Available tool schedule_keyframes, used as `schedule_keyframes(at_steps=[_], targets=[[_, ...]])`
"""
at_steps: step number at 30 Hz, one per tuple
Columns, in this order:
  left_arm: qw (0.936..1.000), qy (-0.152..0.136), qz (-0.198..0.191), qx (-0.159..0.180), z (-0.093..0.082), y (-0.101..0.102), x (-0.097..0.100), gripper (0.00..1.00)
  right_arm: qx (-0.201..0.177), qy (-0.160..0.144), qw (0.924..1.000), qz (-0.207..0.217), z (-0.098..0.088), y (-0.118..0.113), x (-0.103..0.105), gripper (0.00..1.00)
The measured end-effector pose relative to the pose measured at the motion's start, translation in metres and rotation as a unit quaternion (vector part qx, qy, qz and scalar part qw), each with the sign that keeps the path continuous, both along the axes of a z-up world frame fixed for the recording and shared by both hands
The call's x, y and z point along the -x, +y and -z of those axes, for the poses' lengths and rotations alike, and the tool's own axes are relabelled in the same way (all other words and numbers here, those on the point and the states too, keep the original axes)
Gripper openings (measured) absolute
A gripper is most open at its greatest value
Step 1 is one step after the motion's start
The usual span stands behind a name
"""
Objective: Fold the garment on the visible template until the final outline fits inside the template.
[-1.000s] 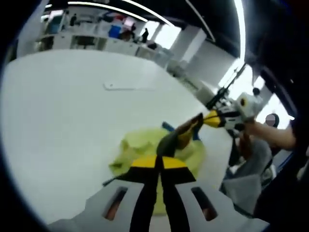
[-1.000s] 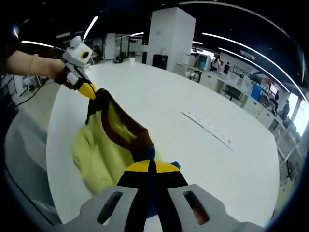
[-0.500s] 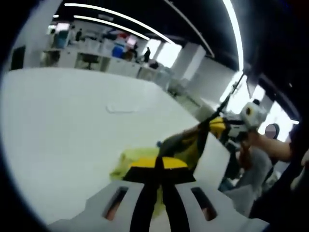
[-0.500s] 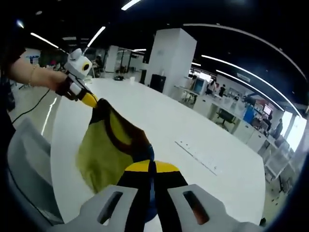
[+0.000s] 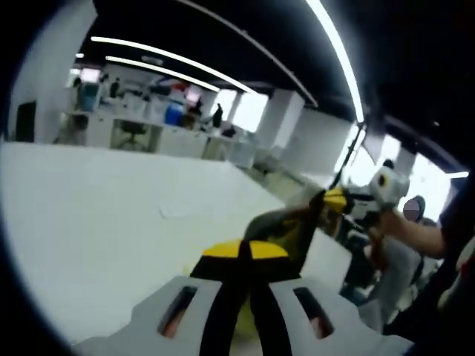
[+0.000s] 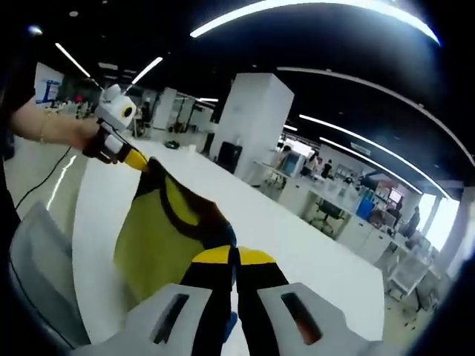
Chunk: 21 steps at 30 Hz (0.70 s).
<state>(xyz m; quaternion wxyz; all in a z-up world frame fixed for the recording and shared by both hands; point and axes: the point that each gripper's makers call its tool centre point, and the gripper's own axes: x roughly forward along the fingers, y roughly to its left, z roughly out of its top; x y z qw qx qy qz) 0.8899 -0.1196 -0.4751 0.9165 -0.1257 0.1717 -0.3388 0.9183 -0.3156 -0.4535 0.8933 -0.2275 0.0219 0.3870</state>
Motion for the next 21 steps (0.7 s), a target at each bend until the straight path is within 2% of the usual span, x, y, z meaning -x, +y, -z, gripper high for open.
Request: schedule_keyframes(at_steps=[13, 21], targets=[[0.9969, -0.078, 0.000, 0.005, -0.071, 0.004, 0.015, 0.00, -0.023, -0.093, 0.9954, 0.006, -0.088, 0.004, 0.019, 0.01], [0.9924, -0.122, -0.003, 0.016, -0.109, 0.010, 0.030, 0.00, -0.040, -0.132, 0.9904, 0.004, -0.127, 0.009, 0.043, 0.01]])
